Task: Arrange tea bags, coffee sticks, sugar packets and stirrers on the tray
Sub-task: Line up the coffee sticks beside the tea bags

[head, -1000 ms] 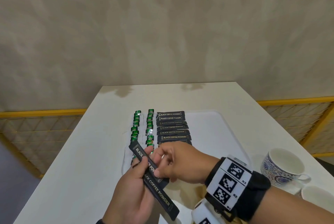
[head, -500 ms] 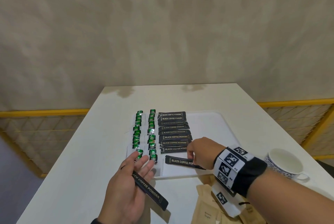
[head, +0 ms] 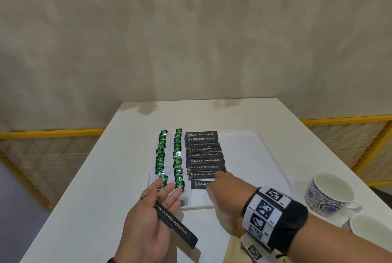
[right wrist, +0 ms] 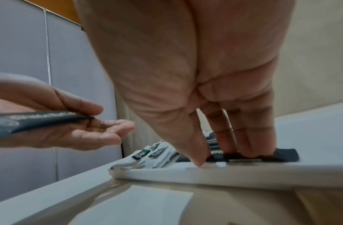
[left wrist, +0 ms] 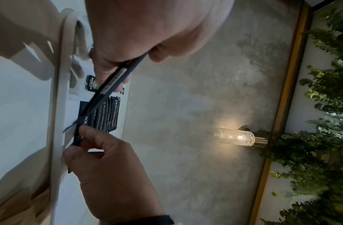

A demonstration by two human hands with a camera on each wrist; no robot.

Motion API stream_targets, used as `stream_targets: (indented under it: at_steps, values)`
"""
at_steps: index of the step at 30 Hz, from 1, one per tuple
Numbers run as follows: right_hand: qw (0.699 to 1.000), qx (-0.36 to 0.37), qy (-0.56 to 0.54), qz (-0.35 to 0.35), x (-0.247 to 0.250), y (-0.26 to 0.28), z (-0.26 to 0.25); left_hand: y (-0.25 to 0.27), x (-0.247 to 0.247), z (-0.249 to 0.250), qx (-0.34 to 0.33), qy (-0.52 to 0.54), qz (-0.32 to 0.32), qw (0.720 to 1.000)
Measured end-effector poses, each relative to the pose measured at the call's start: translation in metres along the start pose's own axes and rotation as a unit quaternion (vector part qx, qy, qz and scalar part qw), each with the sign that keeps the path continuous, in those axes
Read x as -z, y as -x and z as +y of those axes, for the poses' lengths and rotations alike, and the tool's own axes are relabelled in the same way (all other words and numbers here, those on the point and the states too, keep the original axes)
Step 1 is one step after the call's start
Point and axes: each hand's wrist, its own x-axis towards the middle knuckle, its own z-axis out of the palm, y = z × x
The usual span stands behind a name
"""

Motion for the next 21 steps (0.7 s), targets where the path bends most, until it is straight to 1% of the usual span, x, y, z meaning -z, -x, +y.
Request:
stream_targets:
  at_steps: [7,15,17,18,20,21]
  values:
    - [0.999,-0.011,-0.043,0.000,0.003,-0.004,-0.002,-0.001,0.002,-0.003,-0.002,0.004,0.002,1.000]
    - [0.999,-0.001,-0.049,0.012,0.002,-0.007,0.001,-0.002,0.004,-0.002,0.001,0.014,0.004,1.000]
    - [0.994,0.016,-0.091,0.053,0.002,-0.004,0.003,-0.001,0.002,-0.001,-0.002,0.022,0.008,1.000]
    - [0.988,0.027,-0.128,0.081,0.004,-0.001,0.003,0.000,0.000,0.000,-0.004,0.031,0.009,0.999]
    - [0.964,0.062,-0.227,0.121,0.011,0.009,-0.001,0.001,-0.003,0.000,-0.015,0.057,0.007,0.998]
    - [0.949,0.087,-0.276,0.122,0.015,0.015,-0.004,0.002,-0.005,0.000,-0.022,0.074,0.005,0.997]
